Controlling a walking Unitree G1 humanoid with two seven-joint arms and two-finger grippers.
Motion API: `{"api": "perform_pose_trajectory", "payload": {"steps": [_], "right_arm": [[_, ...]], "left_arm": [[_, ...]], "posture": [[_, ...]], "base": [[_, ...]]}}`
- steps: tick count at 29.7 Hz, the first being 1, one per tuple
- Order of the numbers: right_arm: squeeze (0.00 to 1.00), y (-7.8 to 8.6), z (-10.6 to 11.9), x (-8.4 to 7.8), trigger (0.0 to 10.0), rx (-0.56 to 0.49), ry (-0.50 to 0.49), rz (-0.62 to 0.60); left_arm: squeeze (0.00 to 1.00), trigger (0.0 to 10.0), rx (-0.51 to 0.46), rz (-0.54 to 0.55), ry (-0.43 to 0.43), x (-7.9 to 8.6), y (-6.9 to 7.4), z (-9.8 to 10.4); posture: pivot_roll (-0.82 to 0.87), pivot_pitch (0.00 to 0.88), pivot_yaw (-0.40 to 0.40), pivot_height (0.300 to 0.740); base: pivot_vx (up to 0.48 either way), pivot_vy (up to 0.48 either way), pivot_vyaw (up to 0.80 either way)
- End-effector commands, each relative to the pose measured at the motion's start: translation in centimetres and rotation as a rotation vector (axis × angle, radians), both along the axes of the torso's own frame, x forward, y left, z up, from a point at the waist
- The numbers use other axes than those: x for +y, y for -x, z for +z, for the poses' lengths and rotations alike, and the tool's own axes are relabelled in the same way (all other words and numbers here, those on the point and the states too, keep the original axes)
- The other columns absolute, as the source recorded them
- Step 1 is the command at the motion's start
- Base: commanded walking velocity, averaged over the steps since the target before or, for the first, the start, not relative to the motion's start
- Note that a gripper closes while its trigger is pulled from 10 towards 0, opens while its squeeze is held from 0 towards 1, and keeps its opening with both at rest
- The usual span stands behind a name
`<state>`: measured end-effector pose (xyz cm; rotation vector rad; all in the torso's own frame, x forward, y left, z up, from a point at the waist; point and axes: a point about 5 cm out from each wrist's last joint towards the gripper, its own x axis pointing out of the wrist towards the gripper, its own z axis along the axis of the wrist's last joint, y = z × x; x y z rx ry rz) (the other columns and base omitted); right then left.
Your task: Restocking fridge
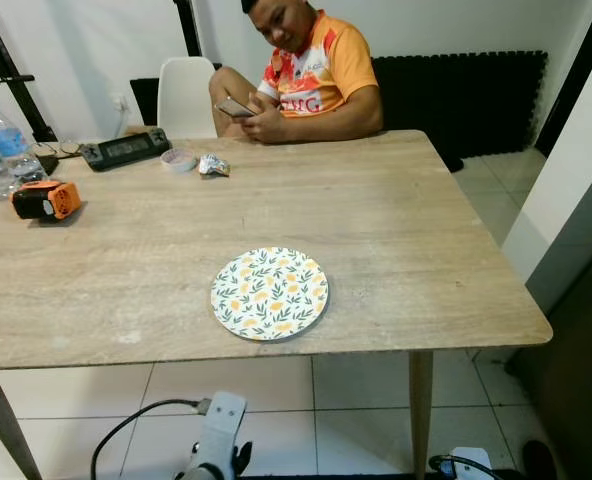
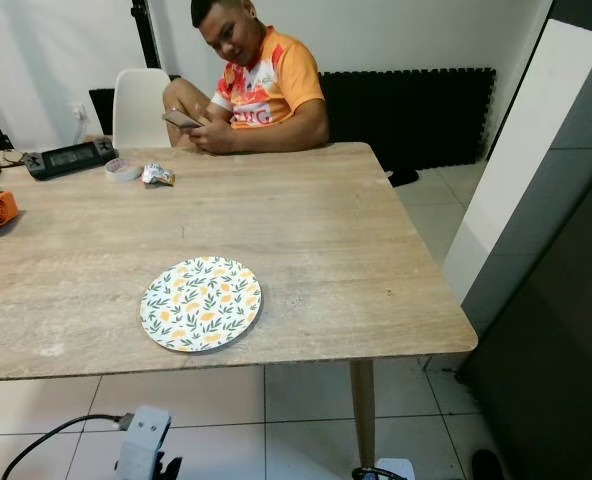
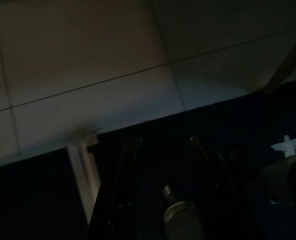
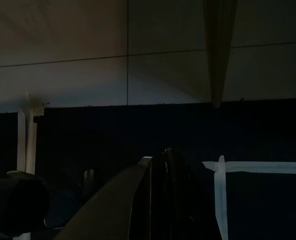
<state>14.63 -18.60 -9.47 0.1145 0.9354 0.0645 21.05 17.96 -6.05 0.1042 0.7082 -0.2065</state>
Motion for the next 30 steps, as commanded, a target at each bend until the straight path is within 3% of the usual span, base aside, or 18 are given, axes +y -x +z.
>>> {"api": "perform_pose_trajectory", "payload": {"steps": [1,20,21,24,30], "right_arm": [[0.0,0.42,-0.19,0.04,10.0,0.016,0.001,-0.003],[0.0,0.06,0.0,-0.62,10.0,0.017,0.032,0.016],[0.0,0.0,0.03,-0.66,10.0,0.015,0.033,0.017],[0.0,-0.12,0.08,-0.68,10.0,0.01,0.034,0.018],[0.0,-0.35,0.18,-0.61,10.0,0.002,0.036,0.023]], "left_arm": [[0.0,10.0,0.031,-0.004,-0.021,0.57,0.68,-0.39],[0.0,10.0,0.044,0.007,0.004,-0.15,0.15,-0.33],[0.05,10.0,0.043,-0.006,0.001,-0.25,0.1,-0.31],[0.03,10.0,0.042,-0.01,0.002,-0.34,0.11,-0.31],[0.0,10.0,0.034,0.016,0.009,-0.37,0.16,-0.32]], "posture": [[-0.06,0.05,0.025,0.734],[-0.07,0.032,0.022,0.734],[-0.07,0.032,0.022,0.734],[-0.08,0.033,0.023,0.734],[-0.08,0.036,0.019,0.734]], "base": [[0.0,0.0,0.0],[0.0,0.0,0.0],[0.0,-0.48,0.0],[0.0,-0.48,0.0],[0.0,0.0,0.0]]}}
